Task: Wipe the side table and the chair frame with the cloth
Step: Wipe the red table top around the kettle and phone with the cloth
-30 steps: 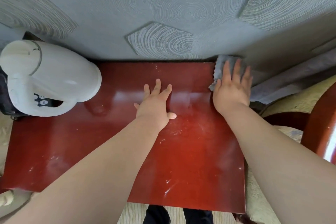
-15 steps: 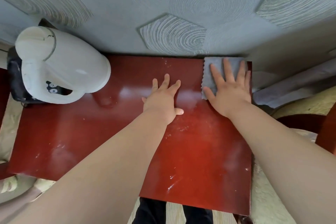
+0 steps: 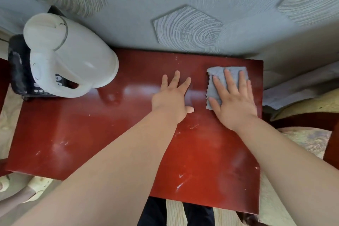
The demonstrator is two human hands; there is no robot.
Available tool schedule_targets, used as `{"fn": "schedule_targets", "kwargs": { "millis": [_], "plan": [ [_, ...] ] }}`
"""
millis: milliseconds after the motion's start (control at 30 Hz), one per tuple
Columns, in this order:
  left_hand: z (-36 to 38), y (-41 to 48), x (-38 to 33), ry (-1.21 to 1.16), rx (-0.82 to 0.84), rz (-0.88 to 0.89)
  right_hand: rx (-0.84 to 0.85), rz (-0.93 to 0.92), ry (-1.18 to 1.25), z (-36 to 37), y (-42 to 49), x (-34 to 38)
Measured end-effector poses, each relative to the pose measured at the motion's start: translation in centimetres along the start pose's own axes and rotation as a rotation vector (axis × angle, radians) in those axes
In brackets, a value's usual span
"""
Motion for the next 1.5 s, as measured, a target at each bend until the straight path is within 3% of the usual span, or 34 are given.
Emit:
{"fn": "schedule_targets", "kwargs": {
  "millis": [100, 233, 433, 500, 667, 767, 900, 1000, 1067, 1167, 1300, 1367, 1500],
  "plan": [
    [0.0, 0.3, 0.1, 0.002, -0.004, 0.003, 0.001, 0.208, 0.061, -0.9, 1.4, -3.4],
    [0.4, 0.4, 0.1, 0.020, 0.017, -0.003, -0.028, 0.274, 0.119, -0.6, 1.4, -1.4],
    [0.4, 0.4, 0.1, 0.027, 0.008, 0.005, -0.058, -0.178, -0.033, 1.7, -4.0, 2.6],
    [0.3, 0.4, 0.1, 0.023, 0.007, 0.007, -0.041, -0.235, -0.032, 1.8, -4.5, 1.0],
    [0.3, 0.4, 0.1, 0.033, -0.009, 0.003, -0.070, 0.131, 0.094, 0.7, -1.9, -3.8],
    [0.2, 0.4, 0.1, 0.024, -0.008, 0.008, -0.088, 0.277, 0.192, 0.3, -1.1, -1.8],
    [0.2, 0.3, 0.2, 0.015, -0.014, 0.022, -0.088, -0.067, 0.048, 2.0, -4.4, 4.8],
    [0.1, 0.2, 0.2, 0.003, -0.020, 0.028, -0.083, -0.266, 0.024, 3.2, -7.0, 4.9],
    [0.1, 0.3, 0.2, -0.008, -0.011, 0.014, -0.098, -0.222, 0.000, 3.5, -6.8, 2.2],
    [0.1, 0.2, 0.2, -0.009, -0.018, 0.010, -0.104, 0.032, 0.018, 3.0, -5.9, -2.8],
    [0.1, 0.2, 0.2, -0.003, -0.029, 0.021, -0.070, 0.242, 0.096, 2.8, -6.3, -2.0],
    [0.1, 0.2, 0.2, 0.003, -0.034, 0.022, -0.056, 0.194, 0.125, 3.1, -7.0, 1.0],
    [0.1, 0.0, 0.2, 0.030, -0.040, 0.028, -0.024, -0.091, 0.070, 4.8, -10.0, 6.6]
  ]
}}
Point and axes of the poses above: each hand's wrist, its own y-axis towards the middle knuckle, its own z-axis out of the palm, x = y × z, the point moved 4 cm from there along y, towards the middle knuckle, and after that the axes turned 5 degrees about x, right-handed, at the moved point
